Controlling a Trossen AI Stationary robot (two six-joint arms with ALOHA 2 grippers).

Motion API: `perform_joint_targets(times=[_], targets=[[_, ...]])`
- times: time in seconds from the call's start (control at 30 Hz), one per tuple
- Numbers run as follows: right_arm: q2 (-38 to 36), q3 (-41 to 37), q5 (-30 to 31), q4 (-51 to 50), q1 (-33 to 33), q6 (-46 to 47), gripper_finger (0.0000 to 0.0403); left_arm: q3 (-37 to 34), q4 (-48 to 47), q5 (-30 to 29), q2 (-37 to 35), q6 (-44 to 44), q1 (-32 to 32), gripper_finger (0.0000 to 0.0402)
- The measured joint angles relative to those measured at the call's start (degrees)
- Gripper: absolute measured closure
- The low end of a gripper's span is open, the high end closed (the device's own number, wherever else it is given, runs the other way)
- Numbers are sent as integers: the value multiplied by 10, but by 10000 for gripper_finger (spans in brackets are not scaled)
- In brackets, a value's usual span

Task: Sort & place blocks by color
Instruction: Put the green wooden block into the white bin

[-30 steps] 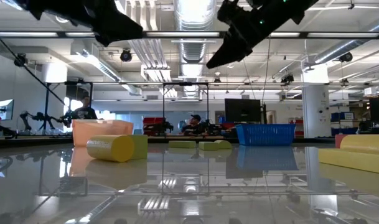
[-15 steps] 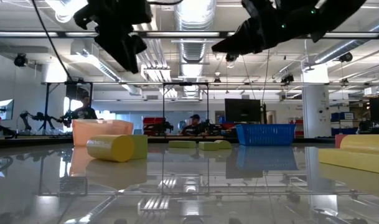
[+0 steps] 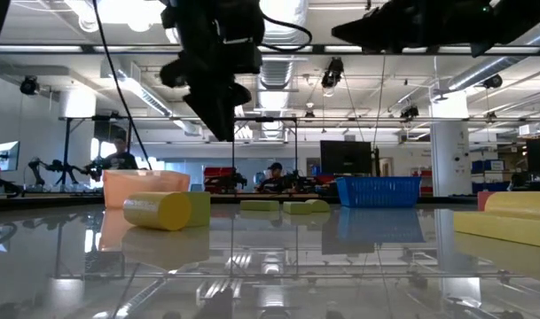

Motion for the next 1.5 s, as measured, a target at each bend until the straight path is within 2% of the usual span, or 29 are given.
perform_joint_targets(times=[0.3,0.4,0.8,1.5], targets=[[-85,-39,-19,1,0,1,360,26,62,-1,43,43,30,281],[-92,-43,-19,1,0,4,360,25,98,-1,61,48,34,261],[-92,-45,-19,1,0,2,360,23,134,-22,133,69,51,175],[-89,-45,-14,-1,0,0,360,22,178,-28,186,83,60,173]])
